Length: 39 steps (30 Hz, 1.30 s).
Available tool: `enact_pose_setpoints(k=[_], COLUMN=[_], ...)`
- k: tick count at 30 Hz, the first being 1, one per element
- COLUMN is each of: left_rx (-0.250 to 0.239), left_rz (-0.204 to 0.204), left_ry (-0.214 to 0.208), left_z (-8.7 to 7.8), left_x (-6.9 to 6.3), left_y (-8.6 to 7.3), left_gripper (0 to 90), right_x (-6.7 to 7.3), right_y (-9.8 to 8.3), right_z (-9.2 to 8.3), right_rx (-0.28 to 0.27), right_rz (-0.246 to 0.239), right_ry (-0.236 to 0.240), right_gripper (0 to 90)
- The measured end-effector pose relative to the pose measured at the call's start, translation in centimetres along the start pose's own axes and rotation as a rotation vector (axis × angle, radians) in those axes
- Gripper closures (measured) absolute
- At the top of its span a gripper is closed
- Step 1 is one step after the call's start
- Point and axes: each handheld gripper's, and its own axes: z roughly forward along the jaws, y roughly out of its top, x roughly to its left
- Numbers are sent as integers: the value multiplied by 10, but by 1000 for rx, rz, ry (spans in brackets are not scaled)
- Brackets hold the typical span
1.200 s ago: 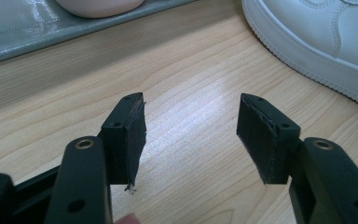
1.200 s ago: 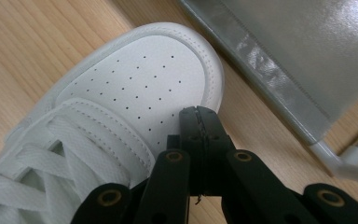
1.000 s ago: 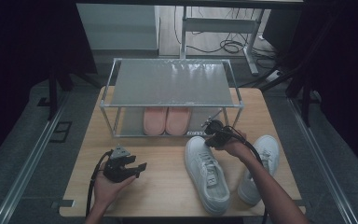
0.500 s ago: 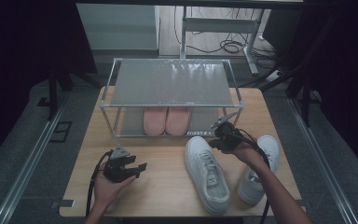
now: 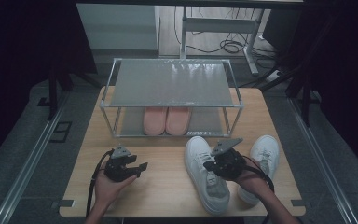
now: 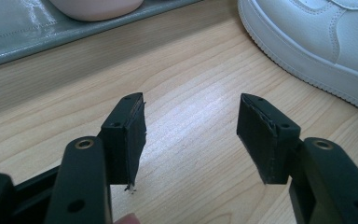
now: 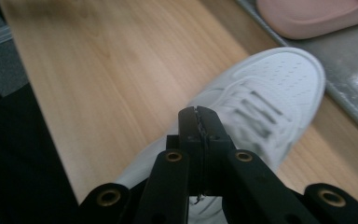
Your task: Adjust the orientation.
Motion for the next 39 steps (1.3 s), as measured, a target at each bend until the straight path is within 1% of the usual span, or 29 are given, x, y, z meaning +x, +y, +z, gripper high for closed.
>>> enact_pose_setpoints(k=[1,2,3,7,8,10,14,15,16,18,20,21,24,32,34,35,36,38,39], left_rx=[0,0,0,2,1,3,7,7,7,8,7,7,9,10,10,10,11,15,16], left_rz=[0,0,1,5,4,6,8,8,8,8,8,8,8,8,9,8,8,9,9], left_ry=[0,-2,-3,-5,-6,-6,-9,-9,-9,-8,-8,-8,-8,-9,-9,-9,-9,-8,-8], left_z=[0,0,1,2,2,3,4,4,5,5,4,4,5,5,5,5,5,6,7], left_x=[0,0,0,0,0,-1,-2,-2,-2,-2,-1,-1,-1,-1,-1,-1,-1,-1,-1], left_y=[0,0,1,2,2,2,2,2,2,2,2,2,2,2,2,2,2,2,2], left_gripper=[418,418,418,417,417,417,417,417,417,417,417,417,417,417,417,416,416,417,417], right_x=[0,6,6,17,20,26,38,38,41,42,42,43,44,42,41,40,37,36,36], right_y=[0,-3,-3,-8,-10,-13,-19,-19,-20,-21,-22,-23,-23,-23,-23,-24,-26,-27,-27], right_z=[0,1,1,2,2,3,9,9,12,14,17,18,17,17,14,13,10,9,8], right_rx=[0,0,0,-1,0,6,27,27,44,54,74,72,87,109,115,132,133,124,116], right_rz=[0,-11,-11,-17,-25,-29,-59,-59,-70,-73,-80,-75,-90,-96,-97,-101,-91,-81,-87], right_ry=[0,7,7,23,29,42,64,64,64,65,55,59,39,25,8,-16,-26,-27,-35], right_gripper=[895,895,895,895,895,895,895,895,894,895,895,895,898,900,900,899,899,899,899])
